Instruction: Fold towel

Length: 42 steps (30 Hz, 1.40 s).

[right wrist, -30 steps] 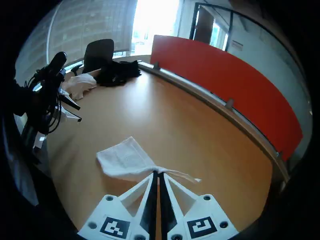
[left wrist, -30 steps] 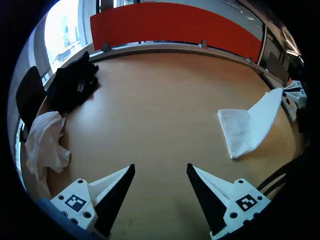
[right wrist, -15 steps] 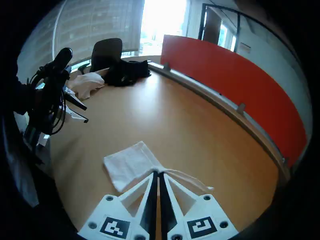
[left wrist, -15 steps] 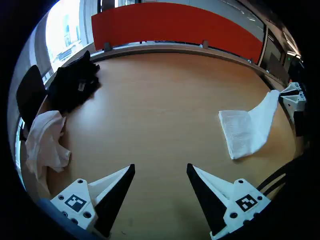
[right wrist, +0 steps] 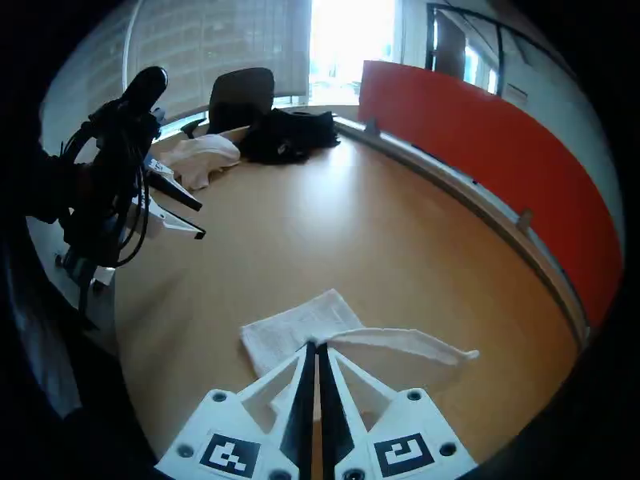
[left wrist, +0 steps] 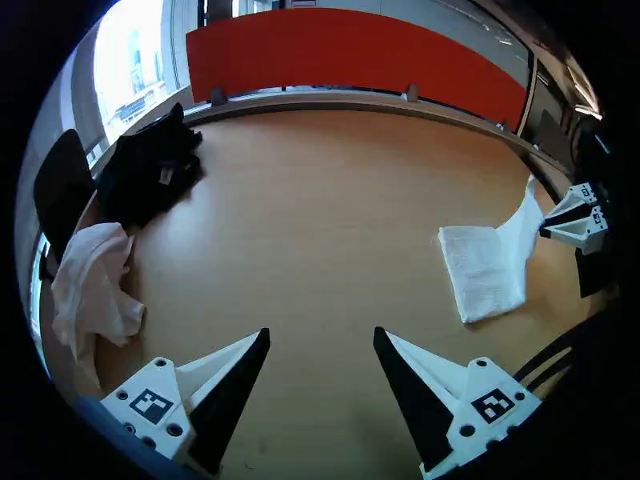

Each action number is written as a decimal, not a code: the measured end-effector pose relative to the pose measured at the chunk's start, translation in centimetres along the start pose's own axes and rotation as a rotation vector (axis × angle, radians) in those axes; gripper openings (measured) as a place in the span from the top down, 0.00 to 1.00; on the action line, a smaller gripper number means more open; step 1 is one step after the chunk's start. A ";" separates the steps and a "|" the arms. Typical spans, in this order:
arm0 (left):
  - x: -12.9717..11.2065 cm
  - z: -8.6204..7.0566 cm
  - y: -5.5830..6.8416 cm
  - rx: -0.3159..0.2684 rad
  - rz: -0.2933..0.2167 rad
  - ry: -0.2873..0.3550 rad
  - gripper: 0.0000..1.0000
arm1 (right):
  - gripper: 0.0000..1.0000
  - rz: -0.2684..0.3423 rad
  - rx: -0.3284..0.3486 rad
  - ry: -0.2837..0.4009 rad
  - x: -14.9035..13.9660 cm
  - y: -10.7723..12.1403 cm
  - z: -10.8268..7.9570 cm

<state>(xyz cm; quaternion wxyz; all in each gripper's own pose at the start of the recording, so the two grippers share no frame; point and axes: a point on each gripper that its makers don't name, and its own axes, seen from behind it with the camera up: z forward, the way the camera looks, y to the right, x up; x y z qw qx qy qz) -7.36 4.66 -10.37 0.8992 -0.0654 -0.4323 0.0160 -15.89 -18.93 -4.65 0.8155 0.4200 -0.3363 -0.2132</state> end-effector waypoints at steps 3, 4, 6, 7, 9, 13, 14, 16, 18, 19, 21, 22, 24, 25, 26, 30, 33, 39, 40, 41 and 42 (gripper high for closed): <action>0.0 -0.1 -0.3 0.004 -0.004 0.000 0.04 | 0.95 -0.003 0.021 -0.005 0.1 -0.8 0.9; 0.0 -0.1 -0.4 0.006 -0.005 0.001 0.04 | 0.95 -0.004 0.030 -0.009 0.0 -1.1 1.2; 0.0 -0.2 -0.6 0.009 -0.008 0.001 0.04 | 0.95 -0.005 0.047 -0.016 -0.1 -1.8 1.9; 0.0 -0.3 -0.7 0.011 -0.010 0.002 0.04 | 0.95 -0.006 0.054 -0.020 -0.2 -2.1 2.2; 0.0 -0.4 -1.0 0.014 -0.013 0.002 0.04 | 0.95 -0.007 0.068 -0.028 -0.4 -2.6 2.7; -0.1 -0.5 -1.5 0.021 -0.019 0.001 0.04 | 0.88 0.002 0.068 -0.043 -1.0 -2.9 3.5; -0.2 -0.5 -1.6 0.023 -0.020 0.000 0.04 | 0.84 0.006 0.064 -0.046 -1.1 -2.8 3.6; -0.3 -0.5 -1.8 0.025 -0.022 -0.002 0.04 | 0.75 0.018 0.054 -0.050 -1.3 -2.6 3.8; -0.5 -0.5 -1.8 0.026 -0.023 -0.004 0.04 | 0.64 0.031 0.045 -0.050 -1.4 -2.3 3.9; -0.5 -0.5 -1.9 0.026 -0.023 -0.005 0.04 | 0.57 0.037 0.042 -0.049 -1.4 -2.2 3.9; -0.6 -0.5 -1.9 0.026 -0.023 -0.006 0.04 | 0.43 0.049 0.037 -0.046 -1.4 -2.0 3.8; -0.6 -0.5 -1.9 0.026 -0.022 -0.006 0.04 | 0.40 0.051 0.036 -0.045 -1.4 -2.0 3.7; -0.6 -0.5 -1.8 0.026 -0.021 -0.006 0.04 | 0.37 0.056 0.032 -0.042 -1.5 -1.8 3.6; -0.6 -0.5 -1.8 0.025 -0.020 -0.006 0.04 | 0.36 0.056 0.030 -0.043 -1.5 -1.8 3.5; -0.6 -0.5 -1.8 0.025 -0.020 -0.006 0.04 | 0.36 0.057 0.027 -0.043 -1.6 -1.7 3.5; -0.5 -0.5 -1.7 0.023 -0.018 -0.004 0.04 | 0.36 0.063 0.022 -0.048 -2.0 -1.7 3.3; -0.4 -0.5 -1.7 0.023 -0.017 -0.002 0.04 | 0.36 0.070 0.020 -0.053 -2.5 -1.8 3.2; -0.3 -0.6 -1.6 0.022 -0.014 -0.001 0.04 | 0.36 0.085 0.009 -0.079 -4.2 -2.1 2.9; -0.4 -0.7 -1.5 0.022 -0.014 -0.001 0.04 | 0.36 0.088 0.008 -0.085 -4.6 -2.2 2.8; -0.4 -0.7 -1.5 0.022 -0.014 -0.001 0.04 | 0.36 0.091 0.007 -0.091 -5.0 -2.3 2.8; -0.4 -0.7 -1.5 0.021 -0.014 -0.001 0.04 | 0.36 0.094 0.005 -0.098 -5.5 -2.4 2.7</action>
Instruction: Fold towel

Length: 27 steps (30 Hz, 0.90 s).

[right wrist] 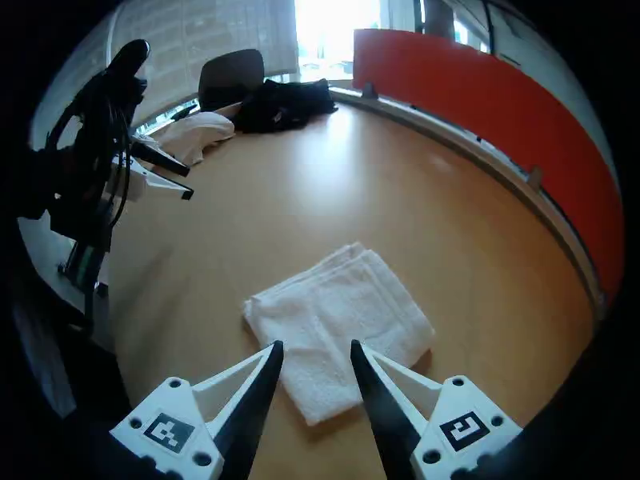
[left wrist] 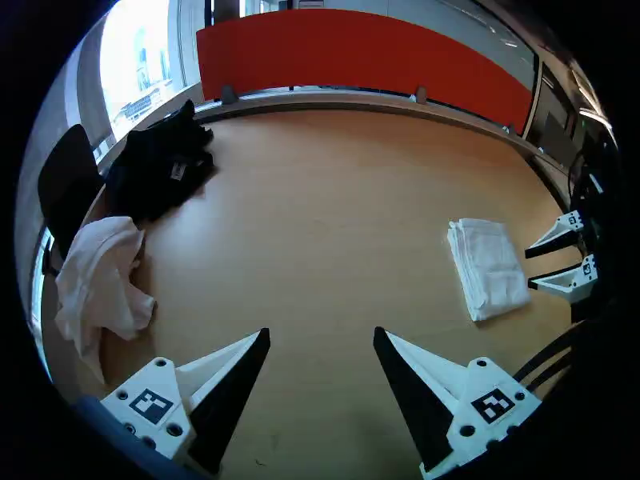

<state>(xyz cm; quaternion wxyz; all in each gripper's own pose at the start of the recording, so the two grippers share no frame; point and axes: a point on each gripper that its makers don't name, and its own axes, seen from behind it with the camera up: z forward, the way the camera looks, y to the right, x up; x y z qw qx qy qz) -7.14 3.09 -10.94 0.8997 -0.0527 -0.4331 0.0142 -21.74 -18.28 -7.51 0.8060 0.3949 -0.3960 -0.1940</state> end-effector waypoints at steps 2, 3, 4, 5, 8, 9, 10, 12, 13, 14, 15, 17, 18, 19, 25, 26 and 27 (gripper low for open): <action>-0.1 0.0 0.0 -0.001 0.000 -0.001 0.04 | 0.36 0.006 -0.002 -0.012 -0.9 -0.1 -0.1; -0.1 0.0 0.1 -0.001 0.001 -0.001 0.04 | 0.36 0.010 -0.003 -0.019 -1.3 -0.2 -0.1; -0.1 0.0 0.1 -0.002 0.002 -0.001 0.04 | 0.36 0.013 -0.004 -0.026 -1.8 -0.3 -0.2; -0.1 0.0 0.1 -0.002 0.003 -0.001 0.04 | 0.36 0.017 -0.006 -0.032 -2.2 -0.3 -0.2; -0.1 0.0 0.1 -0.003 0.006 -0.001 0.04 | 0.36 0.024 -0.009 -0.051 -3.5 -0.5 -0.4; -0.1 0.0 0.2 -0.003 0.007 0.000 0.04 | 0.36 0.027 -0.010 -0.057 -4.0 -0.5 -0.4; -0.1 -0.1 0.2 -0.004 0.007 0.000 0.04 | 0.36 0.030 -0.011 -0.062 -4.3 -0.5 -0.5; -0.1 -0.1 0.2 -0.004 0.008 0.001 0.04 | 0.36 0.036 -0.014 -0.072 -5.1 -0.6 -0.7; 0.0 -0.1 0.2 -0.005 0.008 0.002 0.04 | 0.36 0.038 -0.015 -0.076 -5.3 -0.6 -0.8; 0.0 -0.1 0.2 -0.005 0.008 0.002 0.04 | 0.36 0.041 -0.017 -0.080 -5.6 -0.6 -0.9; 0.0 -0.2 0.3 -0.005 0.008 0.002 0.04 | 0.36 0.044 -0.019 -0.085 -5.9 -0.6 -1.0; 0.0 -0.2 0.3 -0.005 0.009 0.003 0.04 | 0.36 0.049 -0.023 -0.092 -6.3 -0.6 -1.2; 0.0 -0.2 0.3 -0.006 0.010 0.003 0.04 | 0.36 0.051 -0.025 -0.096 -6.6 -0.6 -1.2; 0.0 -0.2 0.3 -0.006 0.011 0.003 0.04 | 0.36 0.053 -0.026 -0.100 -6.8 -0.6 -1.3; -0.2 -0.3 0.4 -0.005 0.012 0.003 0.04 | 0.37 0.062 -0.028 -0.112 -7.6 -0.7 -1.1; -0.2 -0.3 0.4 -0.005 0.012 0.003 0.04 | 0.37 0.064 -0.028 -0.113 -7.6 -0.8 -1.1; -0.2 -0.4 0.4 -0.005 0.012 0.003 0.04 | 0.38 0.065 -0.029 -0.113 -7.7 -0.8 -1.0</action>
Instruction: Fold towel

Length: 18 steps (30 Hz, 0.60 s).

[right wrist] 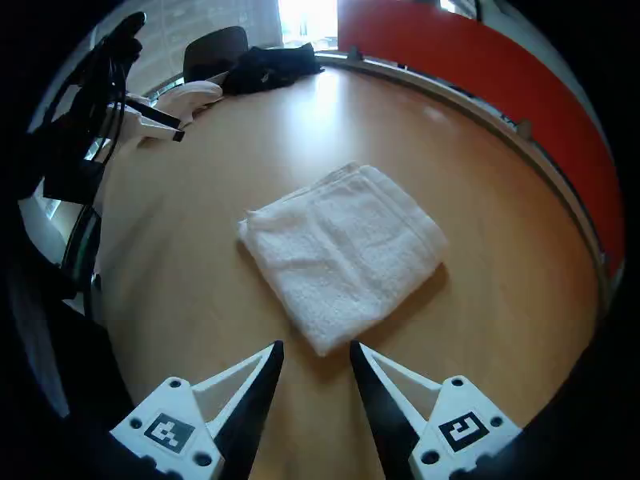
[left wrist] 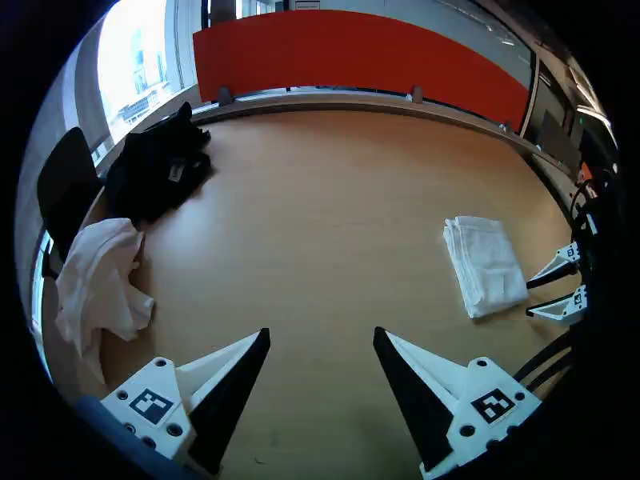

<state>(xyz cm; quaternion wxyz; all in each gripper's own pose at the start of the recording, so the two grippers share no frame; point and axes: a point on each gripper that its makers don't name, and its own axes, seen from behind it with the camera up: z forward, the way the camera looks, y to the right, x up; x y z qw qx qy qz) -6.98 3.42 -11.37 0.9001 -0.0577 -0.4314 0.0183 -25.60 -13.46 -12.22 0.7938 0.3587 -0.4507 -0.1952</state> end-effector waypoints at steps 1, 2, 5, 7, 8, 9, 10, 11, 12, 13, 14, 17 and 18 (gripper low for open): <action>0.0 0.0 0.0 0.000 0.000 0.000 0.04 | 0.38 0.001 0.000 0.000 0.0 0.0 0.1; 0.0 0.0 0.0 0.001 0.000 0.000 0.04 | 0.39 0.003 -0.001 -0.001 0.0 0.0 0.1; 0.0 -0.1 0.0 0.001 0.001 0.001 0.04 | 0.43 0.007 -0.003 -0.002 -0.1 0.1 0.3; 0.0 -0.1 0.0 0.002 0.001 0.002 0.04 | 0.47 0.012 -0.005 -0.005 -0.2 0.1 0.4; 0.0 -0.1 -0.1 0.002 0.001 0.002 0.04 | 0.50 0.015 -0.006 -0.006 -0.3 0.1 0.5; 0.0 -0.1 -0.1 0.002 0.001 0.003 0.04 | 0.53 0.019 -0.007 -0.007 -0.3 0.1 0.6; 0.1 -0.1 -0.1 0.002 0.001 0.003 0.04 | 0.56 0.024 -0.008 -0.007 -0.4 0.2 0.7; 0.1 -0.1 -0.1 0.002 0.001 0.003 0.04 | 0.58 0.029 -0.009 -0.008 -0.4 0.2 0.8; 0.1 -0.1 -0.1 0.003 0.001 0.003 0.04 | 0.60 0.035 -0.011 -0.007 -0.5 0.2 0.9; 0.1 -0.1 -0.1 0.003 0.001 0.003 0.04 | 0.62 0.041 -0.013 -0.006 -0.5 0.3 0.9; 0.1 -0.2 -0.1 0.003 0.002 0.003 0.04 | 0.64 0.048 -0.016 -0.005 -0.5 0.3 0.9; 0.0 -0.2 -0.2 0.003 0.003 0.003 0.04 | 0.71 0.067 -0.024 0.001 -0.6 0.5 1.0; 0.0 -0.2 -0.2 0.003 0.004 0.003 0.04 | 0.74 0.072 -0.027 0.002 -0.6 0.6 1.0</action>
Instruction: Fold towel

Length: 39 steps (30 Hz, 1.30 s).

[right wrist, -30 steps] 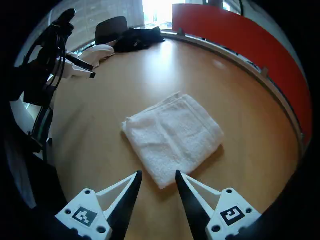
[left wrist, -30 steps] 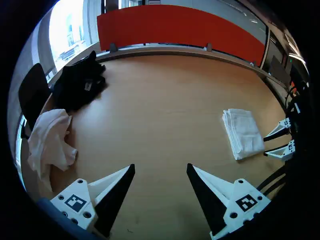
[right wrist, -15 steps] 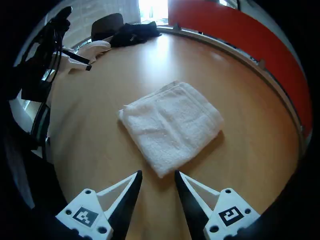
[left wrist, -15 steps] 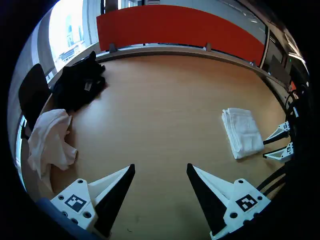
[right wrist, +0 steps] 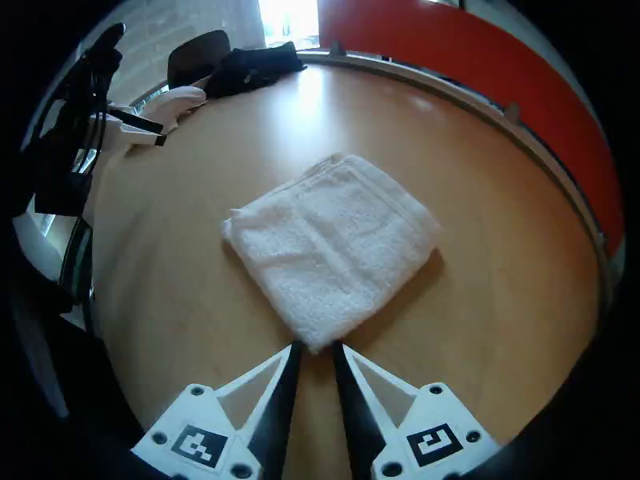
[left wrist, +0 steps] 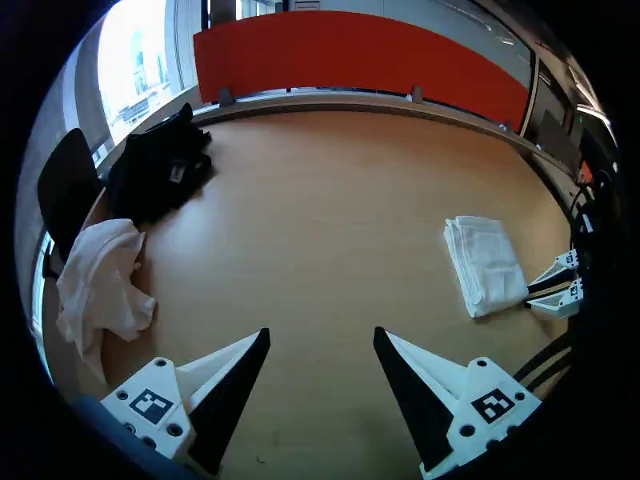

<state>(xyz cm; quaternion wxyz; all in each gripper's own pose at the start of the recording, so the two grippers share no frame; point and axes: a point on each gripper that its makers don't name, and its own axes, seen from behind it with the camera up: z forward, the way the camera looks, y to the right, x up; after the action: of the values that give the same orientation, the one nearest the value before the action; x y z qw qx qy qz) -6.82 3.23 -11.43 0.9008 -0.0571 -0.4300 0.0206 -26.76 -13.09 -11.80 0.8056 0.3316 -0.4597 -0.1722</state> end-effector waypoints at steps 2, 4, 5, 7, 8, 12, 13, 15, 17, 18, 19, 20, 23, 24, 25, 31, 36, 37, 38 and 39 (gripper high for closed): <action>0.0 0.0 0.0 0.000 0.000 -0.001 0.04 | 0.78 0.007 -0.005 0.002 0.0 0.1 0.0; -0.1 0.1 0.1 0.000 0.001 -0.002 0.04 | 0.85 0.012 -0.010 0.004 -0.1 0.3 0.1; -0.1 0.1 0.1 0.000 0.002 -0.002 0.04 | 0.88 0.014 -0.012 0.006 -0.1 0.4 0.1; -0.1 0.1 0.1 0.000 0.002 -0.003 0.04 | 0.94 0.017 -0.017 0.009 -0.1 0.5 0.2; -0.1 0.1 0.1 0.000 0.003 -0.003 0.04 | 0.95 0.019 -0.019 0.011 0.0 0.5 0.2; -0.1 0.1 0.1 0.000 0.003 -0.002 0.04 | 0.95 0.023 -0.020 0.019 0.0 0.5 0.3; -0.1 0.1 0.2 0.000 0.003 -0.002 0.04 | 0.95 0.022 -0.021 0.021 0.0 0.5 0.3; -0.1 0.1 0.2 0.000 0.003 -0.002 0.04 | 0.95 0.020 -0.024 0.027 0.2 0.6 0.2; -0.1 0.2 0.2 -0.001 0.002 -0.003 0.04 | 0.95 0.015 -0.028 0.036 0.4 0.6 0.0; -0.1 0.2 0.2 -0.001 0.002 -0.003 0.04 | 0.95 0.011 -0.029 0.042 0.7 0.7 -0.1; -0.2 0.2 0.1 -0.001 0.002 -0.003 0.04 | 0.95 0.008 -0.030 0.049 0.9 0.7 -0.3; -0.2 0.2 0.1 0.000 0.003 -0.003 0.04 | 0.95 0.005 -0.031 0.055 1.2 0.8 -0.4; -0.1 0.3 0.1 0.000 0.003 -0.002 0.04 | 0.95 -0.003 -0.038 0.083 2.5 1.1 -1.0; -0.1 0.3 0.1 0.000 0.003 -0.002 0.04 | 0.95 -0.005 -0.041 0.096 3.1 1.2 -1.2; 0.0 0.2 0.1 0.000 0.004 0.000 0.04 | 0.95 -0.008 -0.045 0.109 3.7 1.4 -1.5; 0.4 0.1 0.2 -0.002 0.007 0.009 0.04 | 0.95 -0.034 -0.068 0.195 8.3 2.3 -3.4; 0.9 0.0 0.3 -0.005 0.011 0.016 0.04 | 0.96 -0.057 -0.083 0.260 12.4 3.2 -5.5; 1.0 0.0 0.4 -0.006 0.012 0.018 0.04 | 0.96 -0.062 -0.084 0.270 13.1 3.3 -6.0; 1.0 0.0 0.4 -0.007 0.013 0.020 0.04 | 0.96 -0.067 -0.085 0.281 13.7 3.4 -6.5; 1.2 0.0 0.5 -0.008 0.013 0.022 0.04 | 0.96 -0.071 -0.087 0.292 14.4 3.6 -7.0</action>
<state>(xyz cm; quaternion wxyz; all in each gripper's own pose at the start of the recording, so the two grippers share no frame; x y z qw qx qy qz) -6.08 3.79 -10.60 0.9051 -0.0636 -0.4197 0.0243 -13.40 -16.30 -2.80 0.8710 0.3338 -0.3176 -0.1703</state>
